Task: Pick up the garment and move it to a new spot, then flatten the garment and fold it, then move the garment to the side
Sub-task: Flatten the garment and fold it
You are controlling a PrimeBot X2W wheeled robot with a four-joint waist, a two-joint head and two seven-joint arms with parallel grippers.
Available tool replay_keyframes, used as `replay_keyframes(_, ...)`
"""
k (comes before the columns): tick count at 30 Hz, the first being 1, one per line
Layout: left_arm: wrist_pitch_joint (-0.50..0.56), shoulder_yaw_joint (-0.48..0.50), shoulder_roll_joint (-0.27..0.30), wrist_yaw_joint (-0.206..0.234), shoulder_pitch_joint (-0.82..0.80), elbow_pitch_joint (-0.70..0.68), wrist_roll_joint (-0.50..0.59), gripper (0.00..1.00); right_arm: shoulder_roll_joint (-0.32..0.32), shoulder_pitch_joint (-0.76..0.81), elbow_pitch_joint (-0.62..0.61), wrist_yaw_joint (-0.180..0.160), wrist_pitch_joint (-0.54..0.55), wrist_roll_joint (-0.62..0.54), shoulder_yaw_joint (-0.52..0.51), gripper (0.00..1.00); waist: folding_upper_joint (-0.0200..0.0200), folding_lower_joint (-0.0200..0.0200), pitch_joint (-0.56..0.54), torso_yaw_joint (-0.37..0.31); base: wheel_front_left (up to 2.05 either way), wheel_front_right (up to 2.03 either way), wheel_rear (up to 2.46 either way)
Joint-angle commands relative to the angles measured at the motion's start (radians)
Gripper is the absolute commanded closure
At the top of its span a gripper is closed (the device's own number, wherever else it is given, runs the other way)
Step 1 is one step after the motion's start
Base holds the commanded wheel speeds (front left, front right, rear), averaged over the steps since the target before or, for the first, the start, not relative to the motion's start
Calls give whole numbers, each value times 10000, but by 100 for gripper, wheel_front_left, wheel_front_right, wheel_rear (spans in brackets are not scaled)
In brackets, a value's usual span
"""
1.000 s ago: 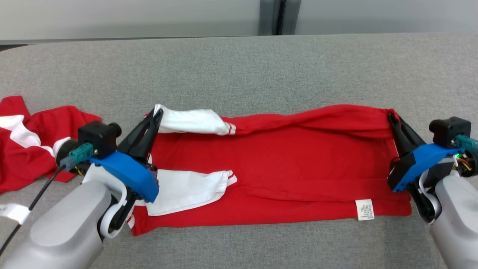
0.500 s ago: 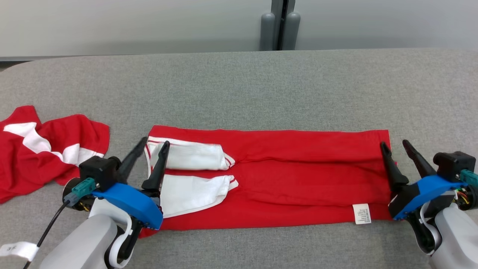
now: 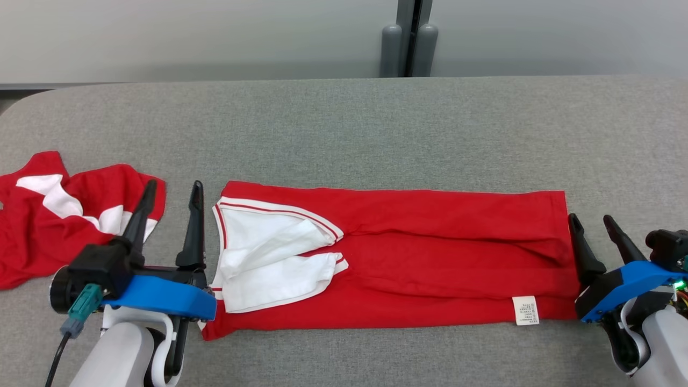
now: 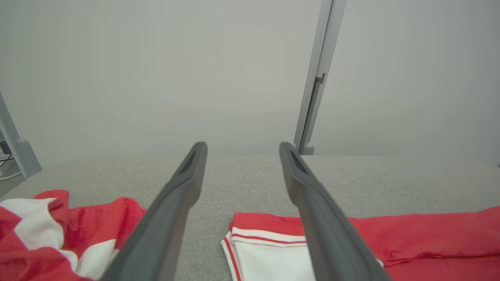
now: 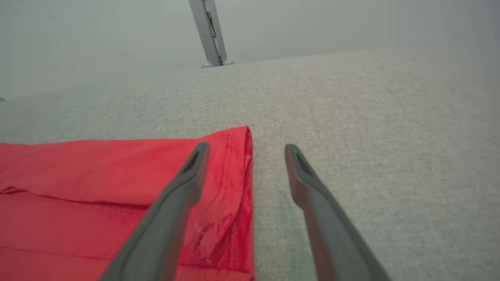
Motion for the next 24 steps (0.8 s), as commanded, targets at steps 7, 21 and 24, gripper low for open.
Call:
replay_keyframes(7, -43, 1873, -1012, -168, 937, -641, 1667, 0, 373, -57, 633, 1, 198, -123, -206, 0, 0, 0, 171, 136, 0, 0, 0)
replay_keyframes(21, -43, 4316, -2649, -1248, 1839, -561, 3697, 0, 941, -178, 1557, 3, 270, 27, 145, 100, 0, 0, 210, 154, 0, 0, 0)
replay_keyframes(24, -43, 4541, -2798, -1371, 1863, -510, 3956, 0, 881, -200, 1469, 1, 32, 143, 172, 100, 0, 0, 144, 125, 0, 0, 0)
